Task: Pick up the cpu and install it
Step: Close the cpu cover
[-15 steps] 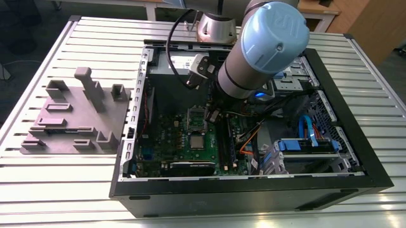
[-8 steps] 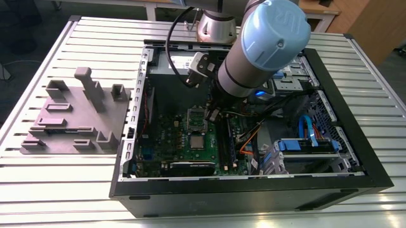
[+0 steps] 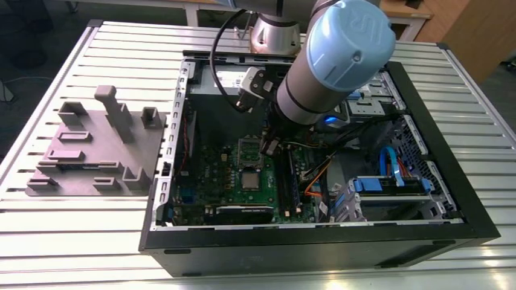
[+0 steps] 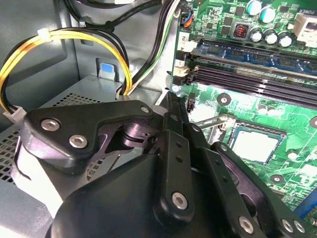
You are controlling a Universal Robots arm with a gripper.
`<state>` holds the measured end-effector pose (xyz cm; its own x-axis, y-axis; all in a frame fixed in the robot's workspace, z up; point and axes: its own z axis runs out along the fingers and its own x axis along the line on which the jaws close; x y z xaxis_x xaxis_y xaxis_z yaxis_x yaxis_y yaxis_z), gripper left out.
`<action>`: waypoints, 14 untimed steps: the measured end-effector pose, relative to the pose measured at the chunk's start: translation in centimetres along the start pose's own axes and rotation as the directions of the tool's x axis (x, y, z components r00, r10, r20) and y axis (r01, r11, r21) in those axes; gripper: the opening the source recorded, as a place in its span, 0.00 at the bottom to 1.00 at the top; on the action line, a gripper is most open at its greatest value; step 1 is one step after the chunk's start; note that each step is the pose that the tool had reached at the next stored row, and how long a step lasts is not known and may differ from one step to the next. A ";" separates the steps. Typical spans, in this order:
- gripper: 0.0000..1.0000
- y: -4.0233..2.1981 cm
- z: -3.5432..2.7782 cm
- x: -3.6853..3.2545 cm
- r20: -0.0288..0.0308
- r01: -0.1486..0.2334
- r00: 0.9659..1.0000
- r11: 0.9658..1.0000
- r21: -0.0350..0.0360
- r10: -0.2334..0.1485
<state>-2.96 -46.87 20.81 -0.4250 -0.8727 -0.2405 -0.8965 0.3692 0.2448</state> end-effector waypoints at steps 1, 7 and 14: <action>0.11 0.02 -0.08 -0.01 0.000 0.000 1.000 1.000 0.000 0.000; 0.11 0.21 -0.71 -0.12 0.001 0.000 1.000 1.000 -0.001 0.000; 0.11 0.44 -0.87 0.10 0.002 0.000 1.000 1.000 0.000 0.000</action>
<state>-3.29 -47.07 21.72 -0.4248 -0.8723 -0.2421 -0.8968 0.3688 0.2445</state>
